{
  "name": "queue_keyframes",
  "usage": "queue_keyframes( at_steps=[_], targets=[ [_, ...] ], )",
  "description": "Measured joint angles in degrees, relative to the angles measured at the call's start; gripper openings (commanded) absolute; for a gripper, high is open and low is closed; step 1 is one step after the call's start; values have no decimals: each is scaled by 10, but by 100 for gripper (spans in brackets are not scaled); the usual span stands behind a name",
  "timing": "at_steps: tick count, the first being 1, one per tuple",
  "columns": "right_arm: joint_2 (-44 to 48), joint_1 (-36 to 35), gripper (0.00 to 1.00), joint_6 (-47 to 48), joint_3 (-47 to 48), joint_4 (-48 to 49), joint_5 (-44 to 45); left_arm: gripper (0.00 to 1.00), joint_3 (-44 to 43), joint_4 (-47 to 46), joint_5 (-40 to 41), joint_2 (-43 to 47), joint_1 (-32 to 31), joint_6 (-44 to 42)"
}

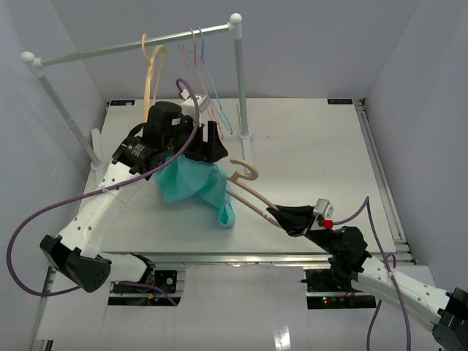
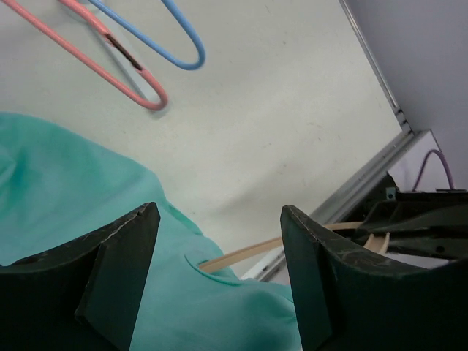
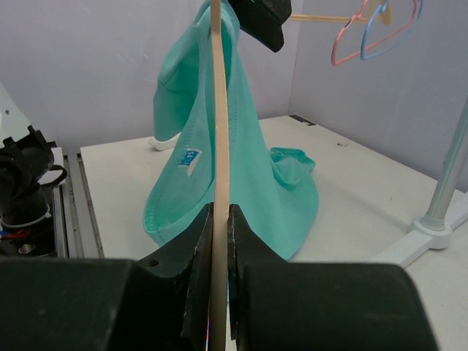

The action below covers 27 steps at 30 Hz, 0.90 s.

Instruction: Place the t-shirt on the hanger

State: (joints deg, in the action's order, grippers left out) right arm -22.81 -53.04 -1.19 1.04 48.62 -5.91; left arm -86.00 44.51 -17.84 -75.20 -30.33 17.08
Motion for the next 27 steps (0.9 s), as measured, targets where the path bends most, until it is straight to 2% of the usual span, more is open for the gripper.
queue_keyframes(
  at_steps=[3, 6, 14, 23, 27],
  targets=[
    [14, 0, 8, -2, 0, -3, 2, 84, -1, -8, 59, 12, -1, -23],
    [26, 0, 8, -5, 0, -7, 2, 85, 3, -17, 84, 21, -1, -44],
    [24, 0, 8, -17, 0, 7, -3, 89, 25, -48, -35, 42, 2, -76],
    [-9, 1, 8, -29, 0, 91, -5, 90, -58, -52, -129, 39, 1, -94],
    [-8, 1, 8, -30, 0, 104, -5, 90, -63, -63, -151, 43, 1, -93]
  ],
)
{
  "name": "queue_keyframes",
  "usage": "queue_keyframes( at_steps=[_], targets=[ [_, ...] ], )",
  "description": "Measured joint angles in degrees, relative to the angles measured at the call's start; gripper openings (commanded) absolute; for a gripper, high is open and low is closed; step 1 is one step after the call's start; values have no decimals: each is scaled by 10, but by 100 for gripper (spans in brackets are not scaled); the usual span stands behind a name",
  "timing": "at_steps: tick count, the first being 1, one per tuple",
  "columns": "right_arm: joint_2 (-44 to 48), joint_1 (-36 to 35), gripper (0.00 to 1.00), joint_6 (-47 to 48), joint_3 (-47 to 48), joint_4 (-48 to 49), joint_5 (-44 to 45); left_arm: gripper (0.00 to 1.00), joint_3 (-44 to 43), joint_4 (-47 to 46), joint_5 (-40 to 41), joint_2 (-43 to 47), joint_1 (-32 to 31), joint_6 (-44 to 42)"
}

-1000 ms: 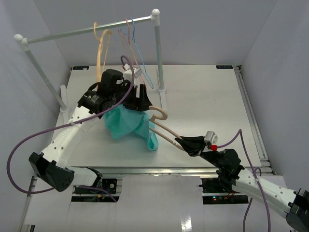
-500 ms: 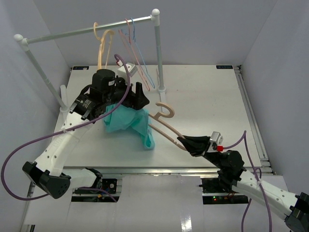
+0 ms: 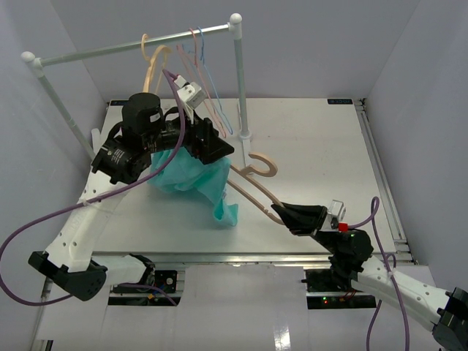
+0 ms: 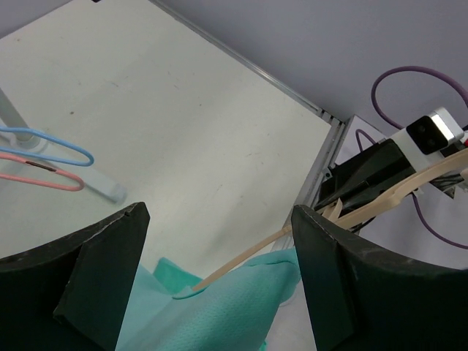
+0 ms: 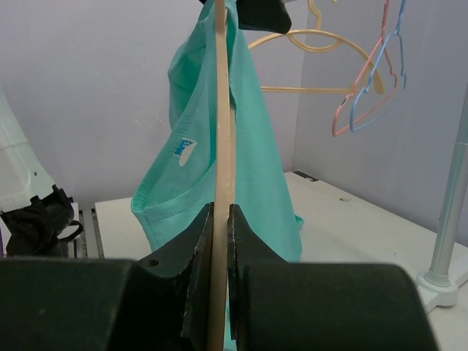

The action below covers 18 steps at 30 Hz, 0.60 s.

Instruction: Place the t-shirt on the hanger

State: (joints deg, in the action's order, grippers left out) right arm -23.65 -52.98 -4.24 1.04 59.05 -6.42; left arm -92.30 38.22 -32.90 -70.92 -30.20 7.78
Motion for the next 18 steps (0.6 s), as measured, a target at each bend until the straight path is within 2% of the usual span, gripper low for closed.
queue_keyframes(
  at_steps=[6, 13, 18],
  targets=[
    [10, 0, 8, 0, 0, -12, -1, 90, 42, -3, -37, -1, 0, 1],
    [13, 0, 8, 0, 0, -70, -6, 93, 101, 6, 51, 12, -1, 5],
    [9, 0, 8, 0, 0, -79, -14, 96, 114, 13, 84, 23, -1, 6]
  ],
)
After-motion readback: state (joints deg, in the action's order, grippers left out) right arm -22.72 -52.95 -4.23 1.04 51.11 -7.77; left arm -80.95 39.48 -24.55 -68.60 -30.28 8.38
